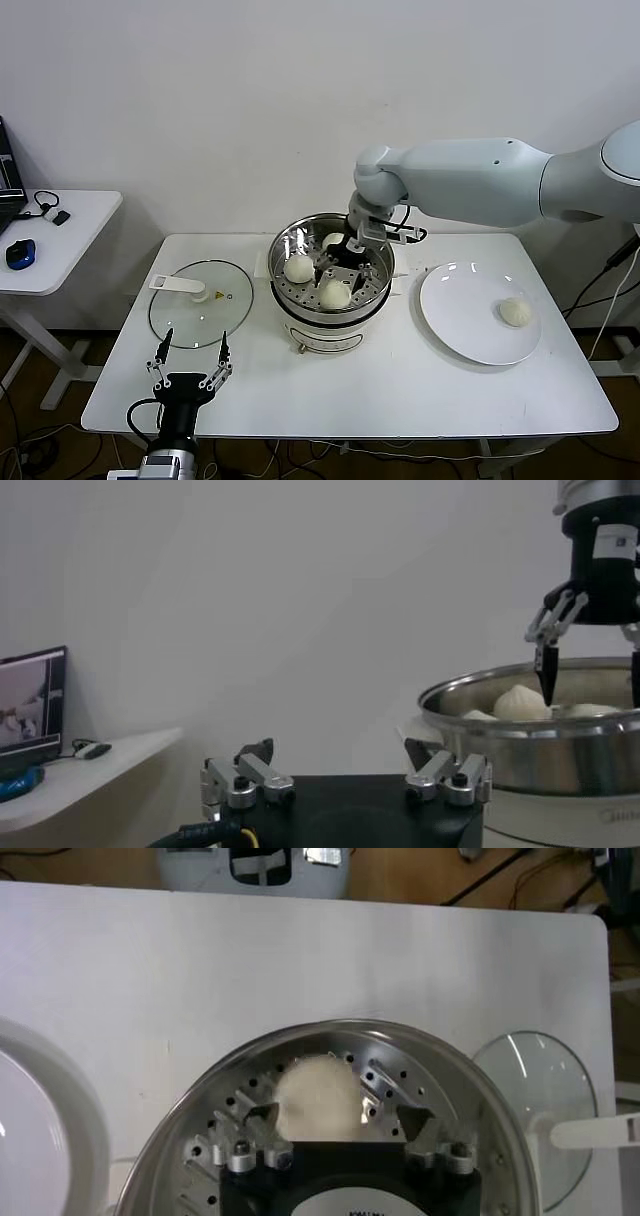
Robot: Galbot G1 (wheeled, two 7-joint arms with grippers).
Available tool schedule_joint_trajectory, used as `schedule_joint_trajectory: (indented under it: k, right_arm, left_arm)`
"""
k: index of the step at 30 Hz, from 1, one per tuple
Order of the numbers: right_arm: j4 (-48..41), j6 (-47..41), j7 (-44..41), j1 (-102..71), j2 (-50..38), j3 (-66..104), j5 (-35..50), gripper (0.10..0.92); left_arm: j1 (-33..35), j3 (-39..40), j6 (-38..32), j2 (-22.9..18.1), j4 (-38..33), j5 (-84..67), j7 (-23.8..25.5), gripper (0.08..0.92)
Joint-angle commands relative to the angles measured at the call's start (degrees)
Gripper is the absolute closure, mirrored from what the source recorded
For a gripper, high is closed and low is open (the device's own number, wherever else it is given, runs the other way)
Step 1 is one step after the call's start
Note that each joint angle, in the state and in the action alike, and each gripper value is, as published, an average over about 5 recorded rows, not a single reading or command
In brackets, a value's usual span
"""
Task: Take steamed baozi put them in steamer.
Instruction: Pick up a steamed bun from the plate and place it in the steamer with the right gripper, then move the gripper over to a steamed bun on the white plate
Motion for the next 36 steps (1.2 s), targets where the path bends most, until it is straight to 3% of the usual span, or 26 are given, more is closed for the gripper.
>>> schedule_joint_trajectory:
  k: [1, 10, 19, 27, 31, 36]
  right_arm:
    - [-0.2, 0.4, -0.1, 0.7, 0.5, -0.4, 0.3, 0.218]
    - [1.8, -3.0, -2.0, 5.8, -3.9, -3.6, 3.7, 0.203]
    - [2.6, -20.9, -4.8, 15.3, -9.9, -15.5, 20.6, 0.203]
    - [3.8, -34.9, -12.6, 17.8, -16.4, -20.8, 28.8, 0.203]
    - [2.9, -38.2, -14.4, 15.9, -19.5, -21.0, 29.1, 0.203]
    - [-3.3, -37.6, -16.1, 9.2, -23.2, -17.0, 23.5, 0.203]
  left_arm:
    - [-0.1, 0.0, 0.1, -0.8, 0.0, -0.1, 0.0, 0.177]
    - [0.1, 0.2, 0.1, -0.8, -0.4, 0.0, 0.1, 0.177]
    - [-0.5, 0.6, 0.2, -0.6, -0.3, -0.1, 0.1, 0.177]
    - [-0.8, 1.0, -0.1, -0.5, 0.1, -0.1, 0.1, 0.177]
    - [-0.8, 1.0, -0.2, -0.5, 0.4, -0.3, 0.1, 0.177]
    - [-0.9, 1.0, -0.3, -0.6, 0.9, -0.3, 0.1, 0.177]
